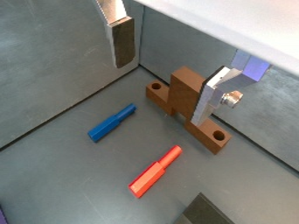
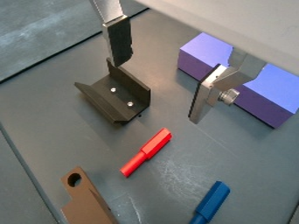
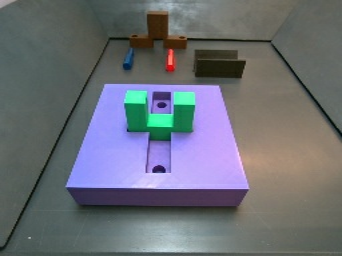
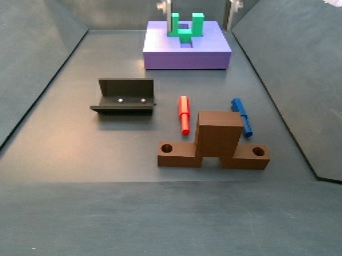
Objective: Pick up the brown object. Move up. Move to above the board. Insert the brown object.
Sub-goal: Pick up the brown object.
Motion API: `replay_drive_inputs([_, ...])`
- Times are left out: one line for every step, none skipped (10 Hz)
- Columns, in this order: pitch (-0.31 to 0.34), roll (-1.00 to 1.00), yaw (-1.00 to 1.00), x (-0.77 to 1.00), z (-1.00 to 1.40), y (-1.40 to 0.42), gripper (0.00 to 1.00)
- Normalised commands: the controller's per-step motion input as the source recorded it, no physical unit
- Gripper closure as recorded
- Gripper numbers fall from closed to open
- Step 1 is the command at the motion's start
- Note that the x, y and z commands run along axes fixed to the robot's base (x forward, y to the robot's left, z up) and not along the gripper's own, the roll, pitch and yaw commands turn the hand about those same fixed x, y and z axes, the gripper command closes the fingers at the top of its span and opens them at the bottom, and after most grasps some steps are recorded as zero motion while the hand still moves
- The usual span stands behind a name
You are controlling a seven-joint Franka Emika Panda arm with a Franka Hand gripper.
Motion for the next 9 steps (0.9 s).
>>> replay_drive_inputs([0.0, 0.0, 0.0, 0.11, 0.0, -0.01, 0.0])
replay_drive_inputs([-0.043, 0.0, -0.13, 0.0, -0.21, -0.03, 0.0])
replay_drive_inputs([-0.1, -0.01, 0.0, 0.0, -0.27, 0.0, 0.0])
replay_drive_inputs([0.0, 0.0, 0.0, 0.0, -0.21, 0.23, 0.0])
replay_drive_inputs([0.004, -0.17, 0.0, 0.16, -0.19, 0.83, 0.0])
replay_drive_inputs([0.0, -0.15, 0.0, 0.05, -0.28, 0.93, 0.0])
replay_drive_inputs([-0.156, 0.0, 0.0, -0.26, -0.87, 0.85, 0.0])
replay_drive_inputs([-0.139, 0.08, -0.03, -0.41, -0.89, 0.73, 0.0])
replay_drive_inputs([-0.09, 0.11, -0.08, -0.37, -0.75, 0.68, 0.0])
